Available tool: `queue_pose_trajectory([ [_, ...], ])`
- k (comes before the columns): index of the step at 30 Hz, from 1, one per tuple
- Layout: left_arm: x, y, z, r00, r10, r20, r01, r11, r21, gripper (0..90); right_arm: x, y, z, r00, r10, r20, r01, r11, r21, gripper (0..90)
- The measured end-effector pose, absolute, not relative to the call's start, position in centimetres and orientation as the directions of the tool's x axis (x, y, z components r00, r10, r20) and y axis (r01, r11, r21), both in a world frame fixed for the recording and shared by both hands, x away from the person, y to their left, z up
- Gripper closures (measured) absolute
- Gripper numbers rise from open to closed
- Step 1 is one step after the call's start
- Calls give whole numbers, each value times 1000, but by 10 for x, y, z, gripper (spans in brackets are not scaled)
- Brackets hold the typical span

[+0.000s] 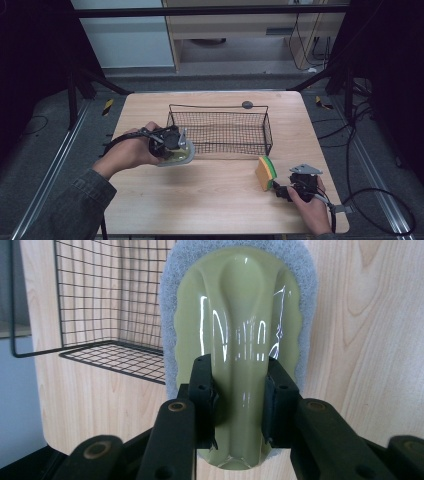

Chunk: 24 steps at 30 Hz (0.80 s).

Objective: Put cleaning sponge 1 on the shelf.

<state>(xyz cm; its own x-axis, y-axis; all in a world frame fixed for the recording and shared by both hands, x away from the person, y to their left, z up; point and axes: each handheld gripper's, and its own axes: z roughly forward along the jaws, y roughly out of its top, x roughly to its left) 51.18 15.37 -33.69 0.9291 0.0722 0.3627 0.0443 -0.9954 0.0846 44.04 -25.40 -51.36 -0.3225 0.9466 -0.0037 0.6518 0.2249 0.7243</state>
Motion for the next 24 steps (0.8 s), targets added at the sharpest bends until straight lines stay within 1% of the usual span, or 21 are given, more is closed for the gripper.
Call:
queue_pose_trajectory([
  [2, 513, 155, -333, 925, 60, 374, 27, -995, 93, 707, 440, -254, -514, -322, 947, -4, 652, 225, 725, 8],
  [4, 516, 157, -330, 922, 75, 379, 34, -993, 115, 707, 440, -254, -514, -322, 947, -4, 652, 224, 725, 8],
  [7, 519, 158, -324, 918, 84, 388, 41, -992, 118, 707, 440, -254, -514, -320, 948, -3, 653, 223, 724, 8],
  [10, 522, 159, -316, 913, 83, 399, 43, -993, 108, 707, 440, -254, -514, -320, 947, -6, 652, 225, 724, 8],
  [13, 528, 158, -309, 900, 87, 428, 40, -992, 117, 707, 440, -254, -514, -319, 948, -5, 653, 223, 724, 8],
  [18, 539, 154, -301, 897, 96, 432, 50, -992, 117, 707, 440, -254, -514, -317, 949, -4, 654, 221, 724, 8],
  [21, 543, 150, -299, 898, 74, 434, 34, -995, 98, 707, 440, -254, -514, -317, 948, -5, 652, 221, 725, 8],
  [24, 549, 145, -296, 892, 72, 445, 28, -994, 104, 707, 441, -254, -514, -318, 948, -7, 652, 224, 725, 6],
])
